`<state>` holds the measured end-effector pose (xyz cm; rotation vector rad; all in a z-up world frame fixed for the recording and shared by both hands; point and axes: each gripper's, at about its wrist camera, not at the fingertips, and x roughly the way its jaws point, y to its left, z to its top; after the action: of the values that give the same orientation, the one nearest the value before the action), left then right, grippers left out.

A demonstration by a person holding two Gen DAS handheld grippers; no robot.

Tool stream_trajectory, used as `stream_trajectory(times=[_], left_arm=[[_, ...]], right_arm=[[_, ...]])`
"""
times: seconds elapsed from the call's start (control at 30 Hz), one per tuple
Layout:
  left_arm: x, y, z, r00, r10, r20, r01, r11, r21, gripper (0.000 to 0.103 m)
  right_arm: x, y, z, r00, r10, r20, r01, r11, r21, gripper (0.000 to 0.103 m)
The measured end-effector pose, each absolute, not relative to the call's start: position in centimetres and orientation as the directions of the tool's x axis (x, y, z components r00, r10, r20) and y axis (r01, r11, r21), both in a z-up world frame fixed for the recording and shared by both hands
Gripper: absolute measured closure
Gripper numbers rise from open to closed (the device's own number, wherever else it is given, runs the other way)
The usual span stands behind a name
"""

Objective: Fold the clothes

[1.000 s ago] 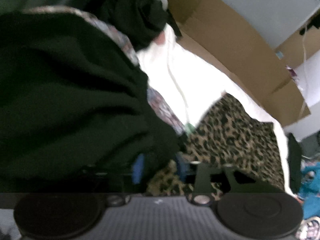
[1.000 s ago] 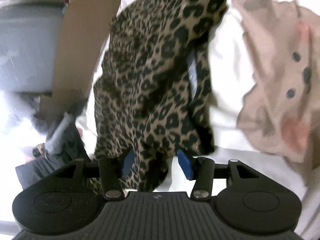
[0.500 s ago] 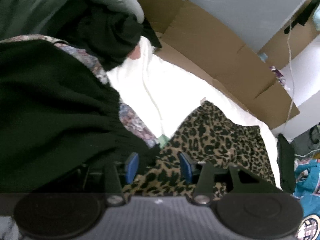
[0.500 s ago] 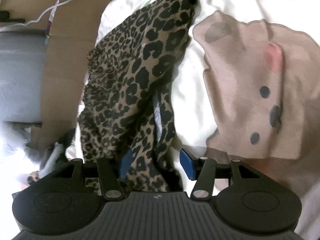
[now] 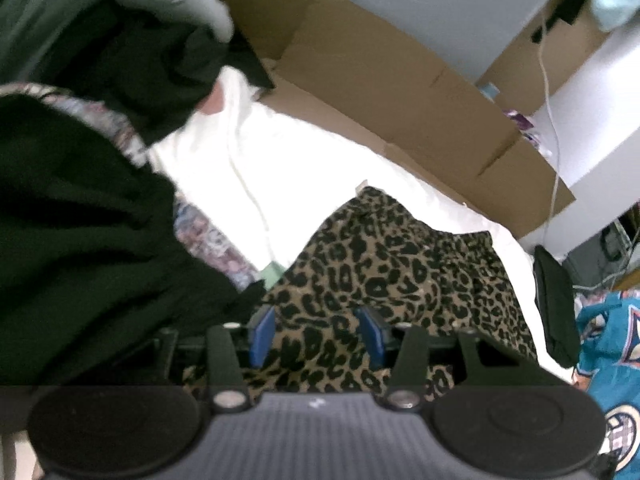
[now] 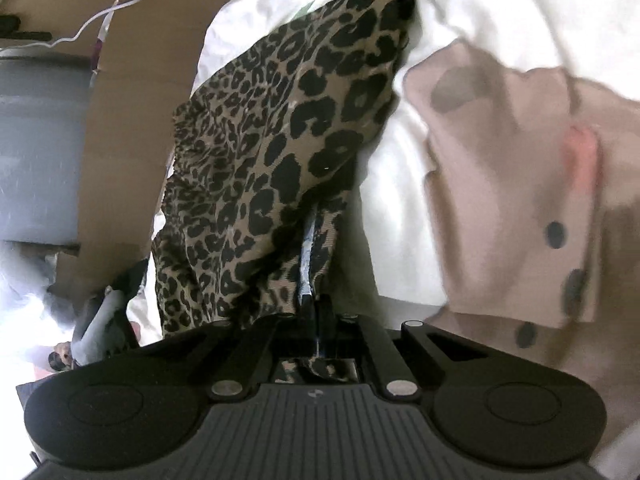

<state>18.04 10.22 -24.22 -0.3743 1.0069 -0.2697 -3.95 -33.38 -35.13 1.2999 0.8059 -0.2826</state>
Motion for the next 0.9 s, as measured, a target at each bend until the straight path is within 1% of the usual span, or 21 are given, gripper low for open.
stream_trajectory(times=[0.1,0.2,0.27,0.33,0.4,0.43,0.47,0.53,0.6,0.67,0.83,0.9], left_arm=[[18.4,9.2,-24.4,0.501,-0.405,-0.764,0.071,0.9,-0.431,0.054],[19.3,8.2,-25.1,0.492,-0.4,-0.773,0.087,0.906,-0.414,0.054],[20.1,7.7,-25.8,0.485,-0.39,-0.782,0.089,0.912,-0.4,0.054],[21.3,7.5,-26.5,0.476,-0.382,-0.792,0.08,0.916,-0.394,0.054],[22.4,7.4,-27.0,0.469,-0.379,-0.798,0.076,0.917,-0.391,0.054],[23.0,7.2,-27.2,0.465,-0.377,-0.801,0.08,0.919,-0.386,0.054],[23.5,7.1,-27.4,0.461,-0.373,-0.805,0.082,0.921,-0.38,0.052],[24.5,6.7,-27.8,0.45,-0.366,-0.815,0.089,0.926,-0.367,0.051],[25.5,6.3,-28.4,0.435,-0.363,-0.824,0.1,0.929,-0.356,0.048],[26.5,5.8,-29.1,0.411,-0.353,-0.841,0.11,0.935,-0.338,0.042],[28.6,5.2,-31.8,0.33,-0.337,-0.882,0.095,0.941,-0.324,0.039],[28.9,5.1,-32.8,0.298,-0.33,-0.896,0.085,0.944,-0.319,0.039]], right_arm=[[-4.9,-33.7,-35.3,0.699,0.228,-0.678,0.631,0.249,0.735,0.103],[-5.2,-33.9,-35.6,0.66,0.228,-0.716,0.663,0.271,0.698,0.103],[-5.3,-34.3,-35.7,0.63,0.226,-0.743,0.69,0.275,0.669,0.101],[-5.6,-35.0,-35.2,0.653,0.206,-0.729,0.68,0.263,0.684,0.098],[-5.3,-35.9,-34.6,0.677,0.184,-0.713,0.666,0.261,0.699,0.083],[-5.0,-36.3,-34.3,0.684,0.172,-0.709,0.66,0.266,0.702,0.064],[-4.7,-36.7,-34.0,0.692,0.16,-0.704,0.655,0.27,0.706,0.055],[-4.0,-37.5,-33.5,0.707,0.137,-0.694,0.645,0.279,0.712,0.05],[-3.4,-38.2,-33.6,0.704,0.132,-0.698,0.647,0.289,0.706,0.049],[-2.7,-39.0,-33.6,0.698,0.119,-0.706,0.656,0.286,0.698,0.049],[-1.3,-40.8,-33.7,0.707,0.099,-0.7,0.653,0.289,0.7,0.05],[-0.8,-41.5,-33.6,0.71,0.094,-0.697,0.649,0.297,0.701,0.052]])
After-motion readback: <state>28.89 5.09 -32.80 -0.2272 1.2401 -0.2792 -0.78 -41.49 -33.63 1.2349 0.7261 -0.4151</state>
